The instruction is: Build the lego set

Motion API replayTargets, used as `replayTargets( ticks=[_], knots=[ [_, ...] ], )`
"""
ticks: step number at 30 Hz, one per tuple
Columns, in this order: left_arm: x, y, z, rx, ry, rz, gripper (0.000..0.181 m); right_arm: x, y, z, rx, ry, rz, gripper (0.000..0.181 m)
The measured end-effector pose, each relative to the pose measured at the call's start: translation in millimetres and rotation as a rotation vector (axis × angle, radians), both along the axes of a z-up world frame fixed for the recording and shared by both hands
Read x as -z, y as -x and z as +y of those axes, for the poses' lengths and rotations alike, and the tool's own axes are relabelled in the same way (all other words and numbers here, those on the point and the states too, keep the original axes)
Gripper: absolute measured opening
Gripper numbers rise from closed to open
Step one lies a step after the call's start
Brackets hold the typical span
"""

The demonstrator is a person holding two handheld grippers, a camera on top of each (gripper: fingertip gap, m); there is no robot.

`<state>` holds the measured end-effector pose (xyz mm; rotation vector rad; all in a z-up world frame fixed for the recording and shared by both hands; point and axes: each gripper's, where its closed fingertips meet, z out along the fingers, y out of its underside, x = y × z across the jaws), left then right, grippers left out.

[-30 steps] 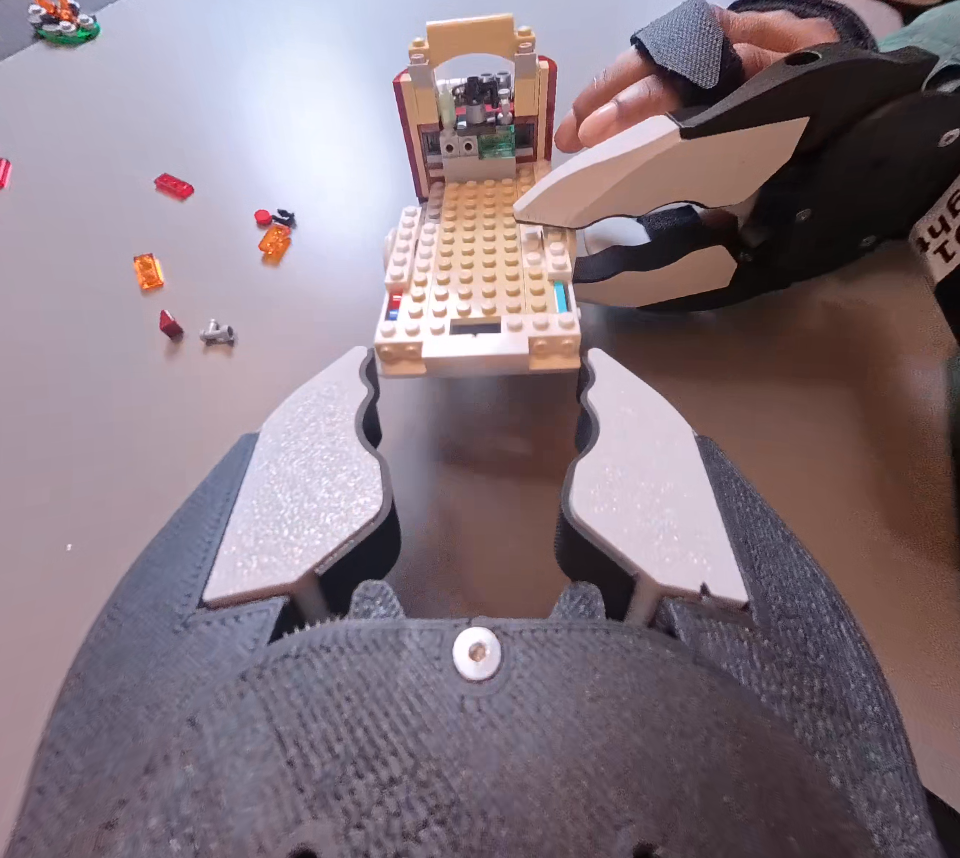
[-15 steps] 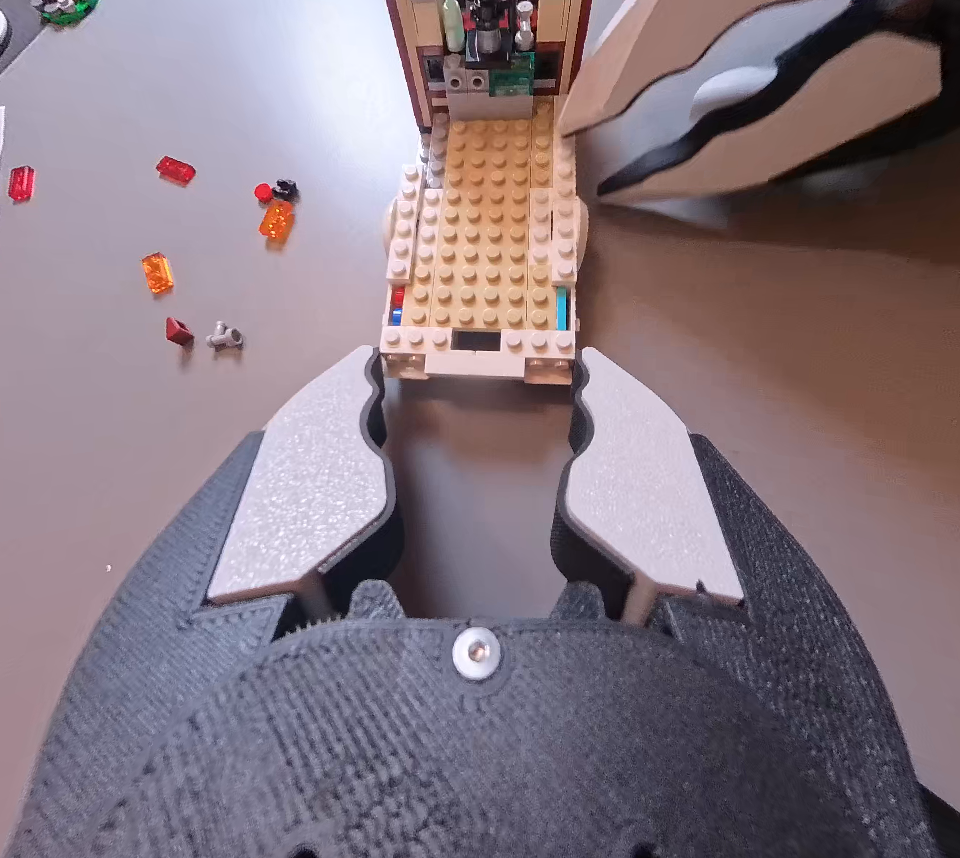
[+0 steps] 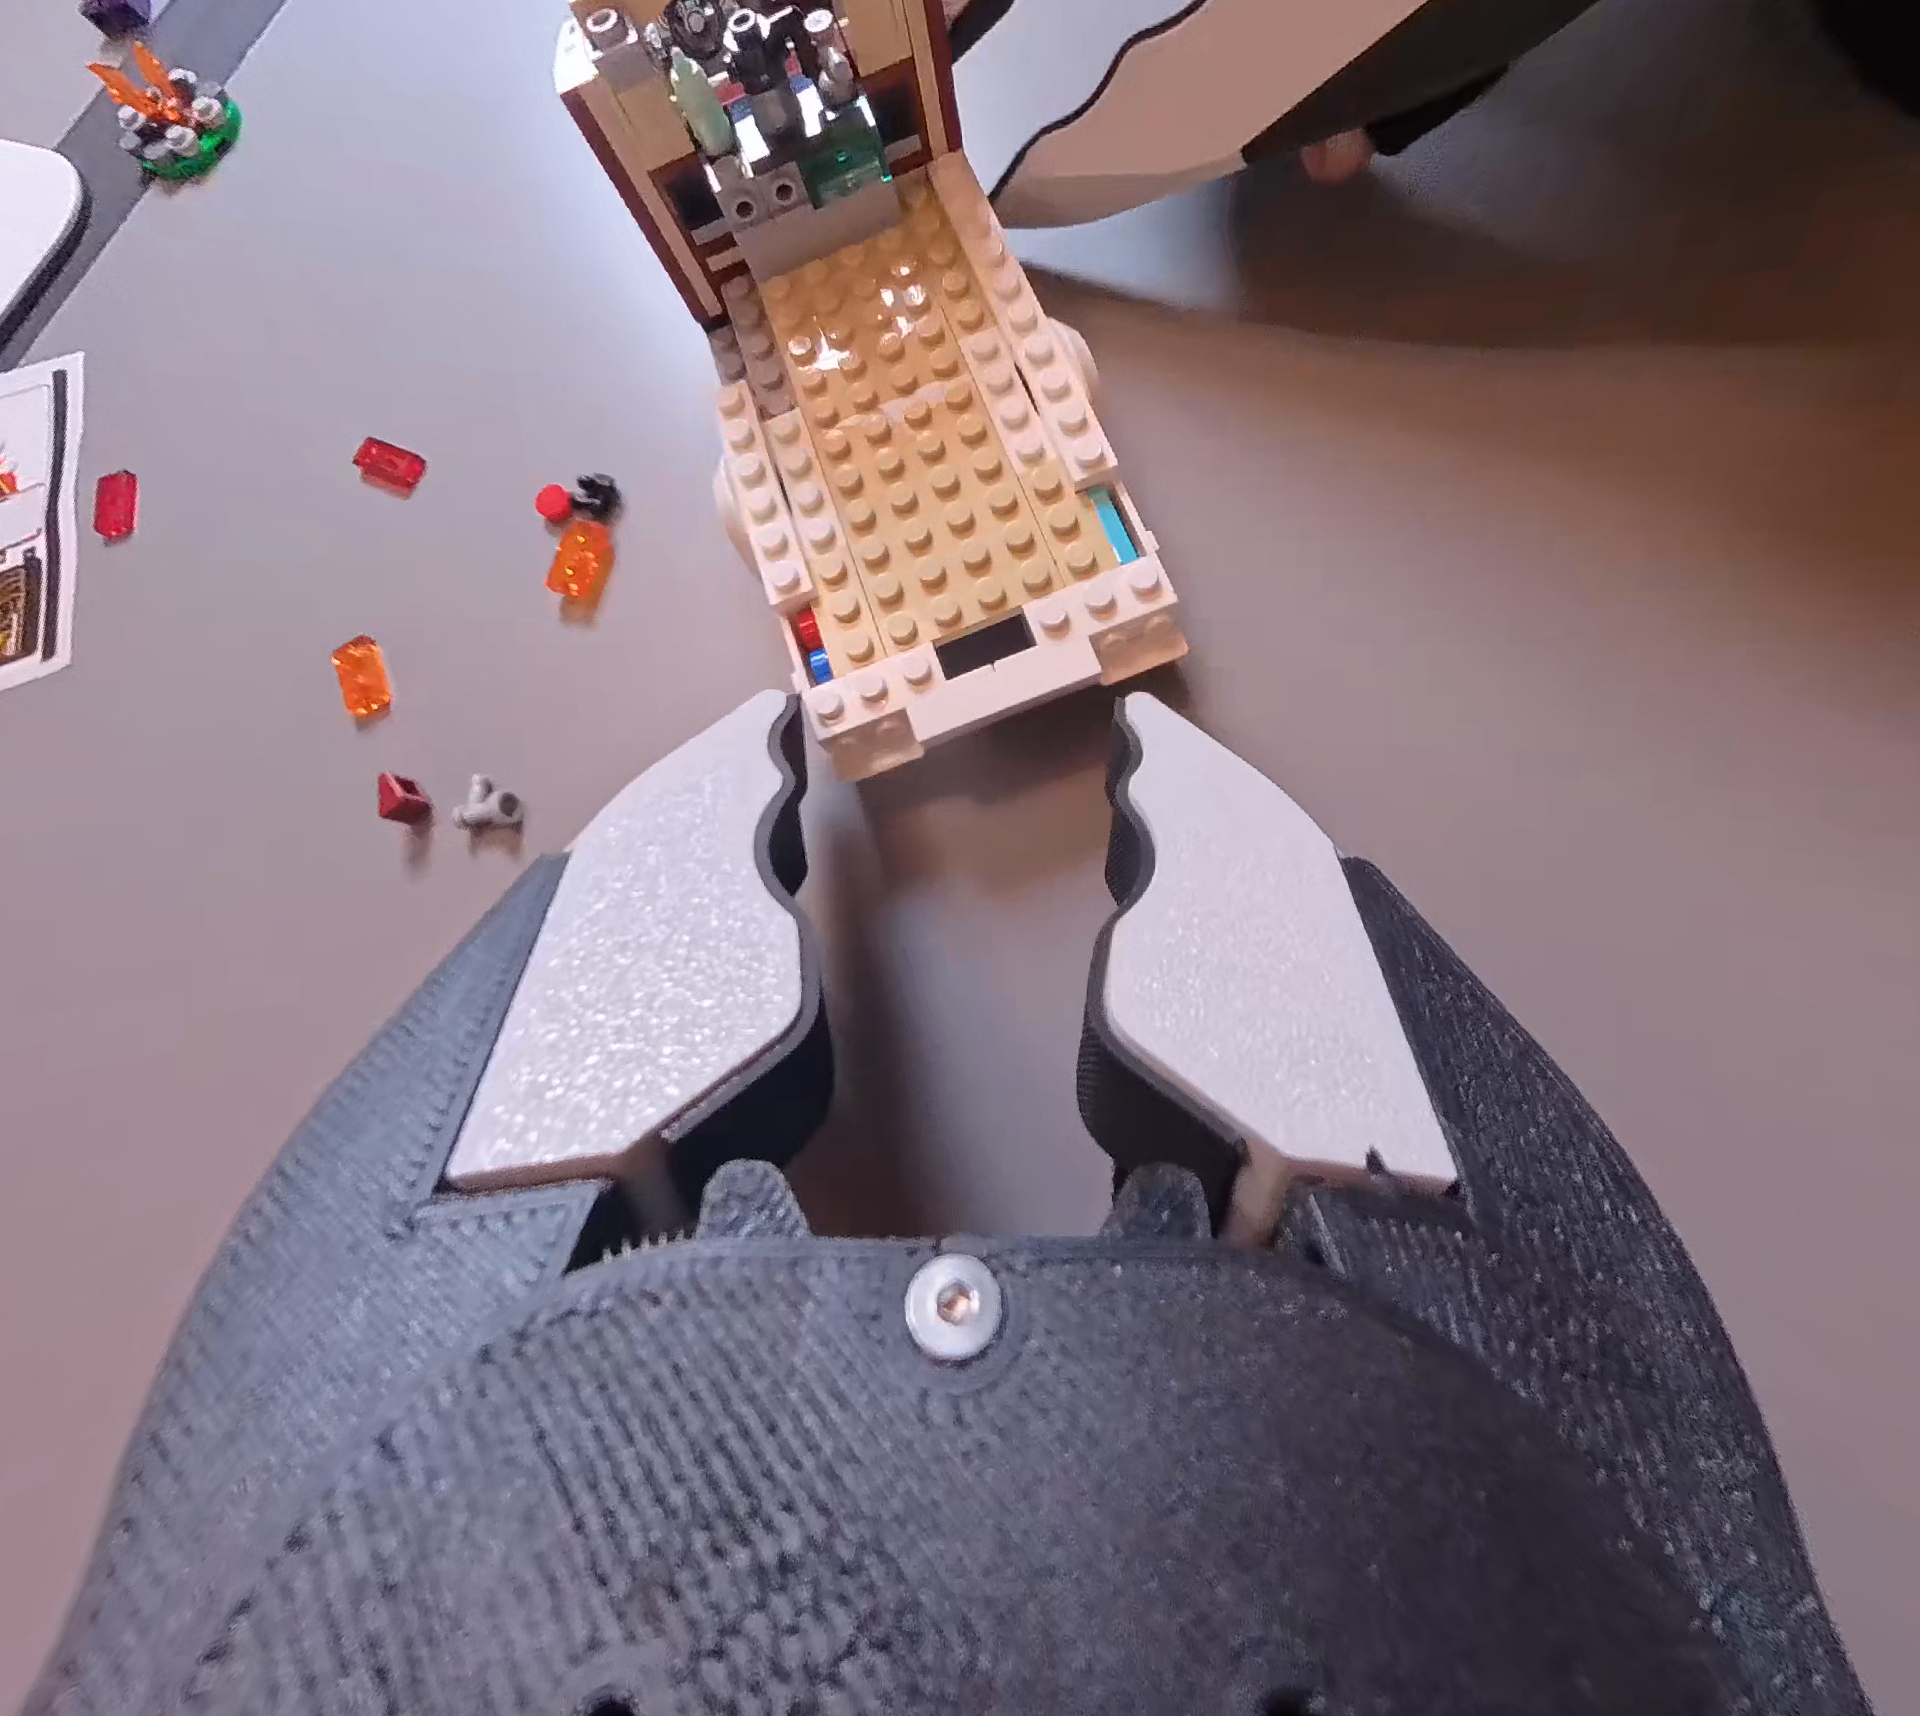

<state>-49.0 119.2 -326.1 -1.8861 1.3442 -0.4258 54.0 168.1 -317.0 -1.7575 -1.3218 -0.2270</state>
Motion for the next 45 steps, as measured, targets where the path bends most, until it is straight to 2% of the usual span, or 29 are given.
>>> replayTargets(
  ticks=[7,11,14,18,21,26,29,31,37,45],
  knots=[
    [-4,-26,45,-0.008,0.040,-0.023,0.057,1,-18,43,0.092,0.073,0.113,0.029],
    [-8,-35,65,-0.012,0.002,-0.020,0.055,2,-16,65,0.091,0.086,0.153,0.028],
    [-12,-40,69,-0.005,0.025,-0.068,0.049,3,-10,73,0.092,0.074,0.145,0.028],
    [-15,-35,69,0.000,-0.004,-0.079,0.052,2,-10,73,0.100,0.039,0.105,0.027],
    [-24,-21,66,-0.008,-0.053,-0.094,0.052,-6,-13,65,0.099,0.023,0.134,0.027],
    [-31,1,64,-0.075,-0.091,-0.176,0.046,-29,-5,35,0.088,0.028,0.305,0.028],
    [-39,3,54,-0.096,-0.084,-0.228,0.036,-37,13,9,0.101,0.111,0.404,0.026],
    [-40,9,50,-0.125,-0.114,-0.211,0.028,-32,25,-7,0.139,0.187,0.421,0.025],
    [-18,25,42,-0.199,-0.120,-0.050,0.000,-13,46,-42,0.191,0.352,0.439,0.022],
    [5,23,32,-0.218,0.057,0.033,0.002,-6,49,-52,0.181,0.375,0.417,0.022]
  ],
)
